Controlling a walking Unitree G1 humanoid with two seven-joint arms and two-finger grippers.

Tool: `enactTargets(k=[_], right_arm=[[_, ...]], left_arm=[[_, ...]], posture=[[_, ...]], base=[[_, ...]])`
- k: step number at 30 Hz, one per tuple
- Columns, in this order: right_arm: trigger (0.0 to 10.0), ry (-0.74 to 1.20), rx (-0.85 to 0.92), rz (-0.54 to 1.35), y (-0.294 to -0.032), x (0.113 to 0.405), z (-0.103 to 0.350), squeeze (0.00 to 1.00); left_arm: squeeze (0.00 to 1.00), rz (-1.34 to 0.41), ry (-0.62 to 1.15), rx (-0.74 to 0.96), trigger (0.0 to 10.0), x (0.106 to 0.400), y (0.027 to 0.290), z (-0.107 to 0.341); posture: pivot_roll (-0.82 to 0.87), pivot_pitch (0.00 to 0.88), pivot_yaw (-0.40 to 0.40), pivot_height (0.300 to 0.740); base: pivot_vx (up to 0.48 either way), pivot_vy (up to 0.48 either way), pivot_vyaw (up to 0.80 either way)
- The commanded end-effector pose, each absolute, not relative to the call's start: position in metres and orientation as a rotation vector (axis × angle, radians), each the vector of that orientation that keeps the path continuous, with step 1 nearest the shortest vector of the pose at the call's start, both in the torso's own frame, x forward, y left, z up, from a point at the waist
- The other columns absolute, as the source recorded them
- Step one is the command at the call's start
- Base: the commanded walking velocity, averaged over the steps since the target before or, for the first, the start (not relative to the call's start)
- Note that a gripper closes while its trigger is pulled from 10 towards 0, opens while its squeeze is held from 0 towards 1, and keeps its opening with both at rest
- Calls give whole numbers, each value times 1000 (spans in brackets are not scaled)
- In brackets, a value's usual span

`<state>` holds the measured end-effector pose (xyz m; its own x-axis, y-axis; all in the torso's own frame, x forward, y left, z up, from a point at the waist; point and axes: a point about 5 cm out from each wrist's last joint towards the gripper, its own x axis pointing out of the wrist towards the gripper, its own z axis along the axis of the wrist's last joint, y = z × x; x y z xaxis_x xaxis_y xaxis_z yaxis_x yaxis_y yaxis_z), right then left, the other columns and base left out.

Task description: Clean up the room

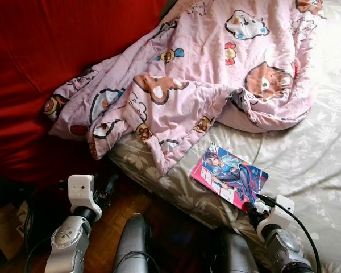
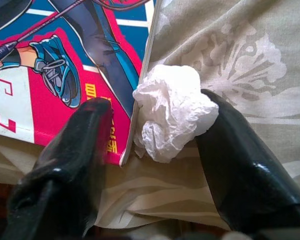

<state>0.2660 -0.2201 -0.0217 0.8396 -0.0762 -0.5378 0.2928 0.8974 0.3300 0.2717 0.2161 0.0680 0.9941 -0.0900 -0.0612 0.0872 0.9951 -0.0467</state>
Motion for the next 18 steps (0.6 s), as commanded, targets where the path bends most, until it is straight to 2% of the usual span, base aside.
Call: enactTargets(k=[1, 18], right_arm=[[0, 583, 434, -235, -221, 253, -33, 0], [0, 573, 425, -264, -224, 249, -34, 0]], left_arm=[[0, -69, 98, -38, 10000, 265, 222, 62], [0, -64, 101, -35, 10000, 263, 222, 60]], posture=[[140, 350, 46, 641], [137, 321, 47, 641]], base=[[0, 0, 0], [0, 0, 0]])
